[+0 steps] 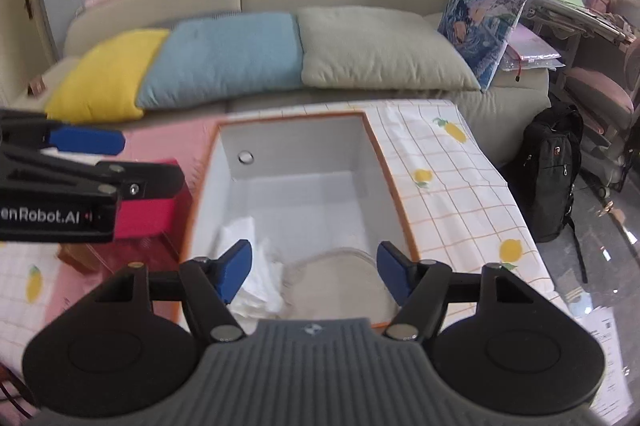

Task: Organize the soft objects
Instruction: 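Withdraw both grippers from the box back toward the table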

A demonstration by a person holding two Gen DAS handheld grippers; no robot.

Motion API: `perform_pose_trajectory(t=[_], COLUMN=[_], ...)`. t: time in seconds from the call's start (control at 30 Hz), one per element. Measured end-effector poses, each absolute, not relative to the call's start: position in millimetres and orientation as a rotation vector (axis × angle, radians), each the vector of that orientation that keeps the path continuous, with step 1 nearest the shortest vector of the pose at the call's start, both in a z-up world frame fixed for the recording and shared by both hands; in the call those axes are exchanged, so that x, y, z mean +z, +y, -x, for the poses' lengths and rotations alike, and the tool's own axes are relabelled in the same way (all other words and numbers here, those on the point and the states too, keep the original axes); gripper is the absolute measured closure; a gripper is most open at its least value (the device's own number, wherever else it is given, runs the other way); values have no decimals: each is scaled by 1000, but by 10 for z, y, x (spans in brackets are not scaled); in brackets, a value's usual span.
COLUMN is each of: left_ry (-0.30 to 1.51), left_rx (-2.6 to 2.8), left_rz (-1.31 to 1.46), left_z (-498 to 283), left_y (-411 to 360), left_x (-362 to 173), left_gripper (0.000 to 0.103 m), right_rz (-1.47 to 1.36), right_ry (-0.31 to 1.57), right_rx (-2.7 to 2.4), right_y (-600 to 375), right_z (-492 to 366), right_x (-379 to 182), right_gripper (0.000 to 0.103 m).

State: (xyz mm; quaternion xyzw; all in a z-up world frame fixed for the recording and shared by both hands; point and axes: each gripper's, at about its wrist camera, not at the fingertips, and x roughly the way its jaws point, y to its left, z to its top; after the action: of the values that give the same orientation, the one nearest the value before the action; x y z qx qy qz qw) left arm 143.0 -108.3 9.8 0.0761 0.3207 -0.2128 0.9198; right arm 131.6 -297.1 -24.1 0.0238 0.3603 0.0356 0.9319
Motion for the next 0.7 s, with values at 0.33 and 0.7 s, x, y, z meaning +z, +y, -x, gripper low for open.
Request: perform_pose_trajectory(t=[0.33, 0.7], left_ry=[601, 683], left_rx=[-262, -78], left_rz=[-35, 120], left_z=[-1005, -651], left_y=[-339, 508], left_x=[14, -427], left_gripper=[19, 23], right_rz=[-191, -127], right_ry=[676, 796], right_rx=[126, 235], right_y=[-2434, -1809], right_z=[-1005, -895], right_x=[-351, -681], right_gripper=[34, 29])
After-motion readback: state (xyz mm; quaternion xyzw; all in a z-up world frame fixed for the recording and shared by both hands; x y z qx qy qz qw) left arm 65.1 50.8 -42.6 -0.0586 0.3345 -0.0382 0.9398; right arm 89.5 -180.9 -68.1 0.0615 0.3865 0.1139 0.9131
